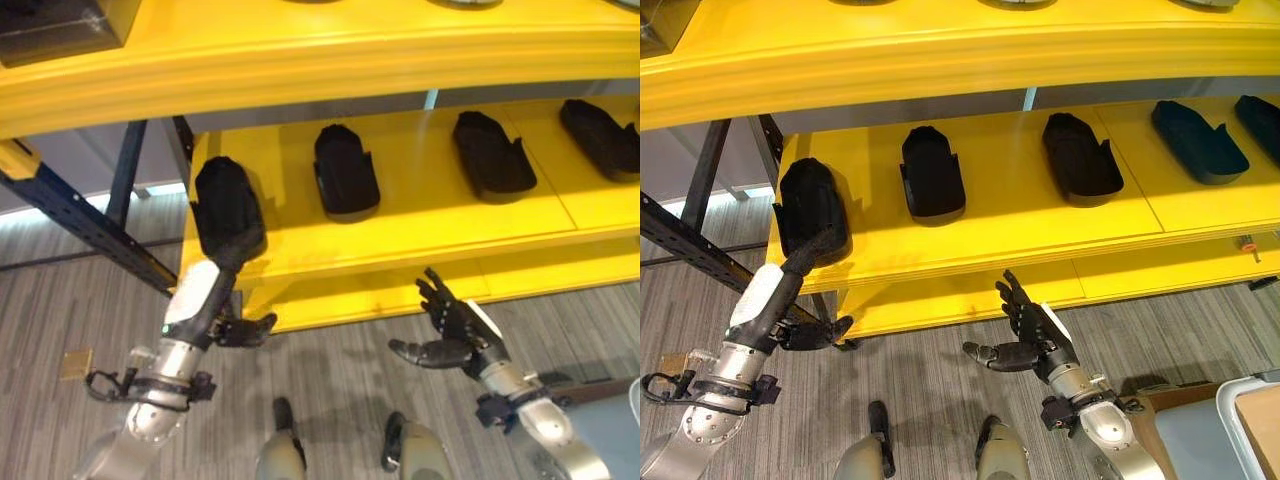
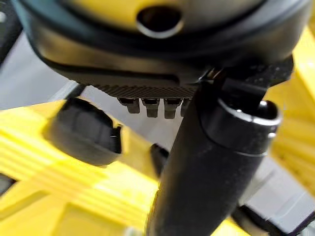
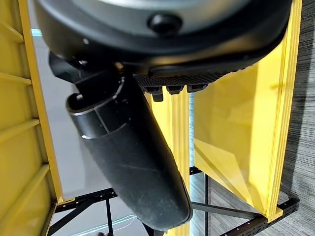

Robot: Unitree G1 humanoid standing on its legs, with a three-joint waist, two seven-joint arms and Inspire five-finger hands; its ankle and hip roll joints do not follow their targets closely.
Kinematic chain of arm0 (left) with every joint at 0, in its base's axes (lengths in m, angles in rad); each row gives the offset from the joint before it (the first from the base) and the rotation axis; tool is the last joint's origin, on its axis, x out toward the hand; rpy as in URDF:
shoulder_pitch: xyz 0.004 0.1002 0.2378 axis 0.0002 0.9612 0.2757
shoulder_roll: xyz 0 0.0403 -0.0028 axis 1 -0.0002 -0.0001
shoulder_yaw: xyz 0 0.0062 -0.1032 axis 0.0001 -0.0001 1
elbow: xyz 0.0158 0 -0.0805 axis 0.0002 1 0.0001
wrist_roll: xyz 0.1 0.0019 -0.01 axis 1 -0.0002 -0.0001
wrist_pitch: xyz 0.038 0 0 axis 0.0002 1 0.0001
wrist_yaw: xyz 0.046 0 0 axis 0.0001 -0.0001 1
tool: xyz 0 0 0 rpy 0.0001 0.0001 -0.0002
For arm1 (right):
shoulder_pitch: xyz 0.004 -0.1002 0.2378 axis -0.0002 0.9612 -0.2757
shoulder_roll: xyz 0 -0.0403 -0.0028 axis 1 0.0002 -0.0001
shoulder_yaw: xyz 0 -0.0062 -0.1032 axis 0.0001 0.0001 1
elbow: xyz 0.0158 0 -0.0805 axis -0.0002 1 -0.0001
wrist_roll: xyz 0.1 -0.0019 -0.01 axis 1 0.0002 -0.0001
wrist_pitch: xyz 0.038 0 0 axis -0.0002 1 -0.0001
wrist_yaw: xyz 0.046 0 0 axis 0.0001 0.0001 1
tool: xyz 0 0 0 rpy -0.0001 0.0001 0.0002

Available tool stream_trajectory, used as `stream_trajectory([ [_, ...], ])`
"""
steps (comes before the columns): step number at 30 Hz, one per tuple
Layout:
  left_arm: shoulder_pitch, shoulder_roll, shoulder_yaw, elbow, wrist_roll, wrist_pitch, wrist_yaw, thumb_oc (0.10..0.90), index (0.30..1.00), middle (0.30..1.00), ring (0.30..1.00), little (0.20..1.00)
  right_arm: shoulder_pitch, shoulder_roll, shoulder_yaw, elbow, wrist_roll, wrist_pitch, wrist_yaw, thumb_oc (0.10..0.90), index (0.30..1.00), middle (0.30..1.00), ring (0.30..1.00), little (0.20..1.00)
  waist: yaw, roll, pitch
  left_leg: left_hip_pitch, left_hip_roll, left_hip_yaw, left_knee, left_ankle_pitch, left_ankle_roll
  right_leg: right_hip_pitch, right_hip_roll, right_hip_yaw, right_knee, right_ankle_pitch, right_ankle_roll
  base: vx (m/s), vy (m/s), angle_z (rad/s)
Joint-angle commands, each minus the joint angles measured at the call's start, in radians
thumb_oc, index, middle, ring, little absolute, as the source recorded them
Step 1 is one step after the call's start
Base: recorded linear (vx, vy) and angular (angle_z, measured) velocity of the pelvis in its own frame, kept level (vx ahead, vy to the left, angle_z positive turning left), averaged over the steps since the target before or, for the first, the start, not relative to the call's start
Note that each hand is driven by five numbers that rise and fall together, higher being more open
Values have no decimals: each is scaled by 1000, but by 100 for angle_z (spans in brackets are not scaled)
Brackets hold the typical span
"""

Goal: Move parts from the plastic box to the shelf.

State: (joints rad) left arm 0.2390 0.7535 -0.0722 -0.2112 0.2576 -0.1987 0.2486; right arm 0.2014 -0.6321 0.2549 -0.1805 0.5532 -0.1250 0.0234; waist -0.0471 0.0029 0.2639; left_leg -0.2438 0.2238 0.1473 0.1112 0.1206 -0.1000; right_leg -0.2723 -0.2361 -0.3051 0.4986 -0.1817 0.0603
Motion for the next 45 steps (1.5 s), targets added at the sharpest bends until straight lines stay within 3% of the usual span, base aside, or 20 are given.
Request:
stream_trajectory([
  [1,-67,10,104,-33,72,-44,74,900,1000,1000,1000,1000,-78,8,-29,-82,-4,-83,6,900,1000,1000,1000,1000,-3,-41,-21,38,61,-29,63,-58,-26,3,-47,75,-196,255,106,0,0,0],
  [8,-85,10,89,82,214,-5,123,900,1000,1000,1000,1000,-77,5,-36,-82,-6,-82,3,900,1000,1000,1000,1000,-3,-51,-10,11,62,-33,87,-65,-24,-18,-51,81,-186,256,102,0,0,0],
  [16,-141,8,65,142,280,25,143,900,1000,1000,1000,1000,-80,11,-42,-82,-14,-86,-7,900,1000,1000,1000,1000,-10,-56,-5,-3,64,-31,100,-67,-24,-37,-50,89,-181,261,100,0,0,0],
  [45,-241,-12,-21,185,314,45,147,900,1000,1000,1000,1000,-77,12,-44,-84,-4,-95,-16,900,1000,1000,1000,1000,-31,-57,-5,-35,72,-28,127,-70,-28,-78,-40,113,-161,259,94,-1,0,-1],
])
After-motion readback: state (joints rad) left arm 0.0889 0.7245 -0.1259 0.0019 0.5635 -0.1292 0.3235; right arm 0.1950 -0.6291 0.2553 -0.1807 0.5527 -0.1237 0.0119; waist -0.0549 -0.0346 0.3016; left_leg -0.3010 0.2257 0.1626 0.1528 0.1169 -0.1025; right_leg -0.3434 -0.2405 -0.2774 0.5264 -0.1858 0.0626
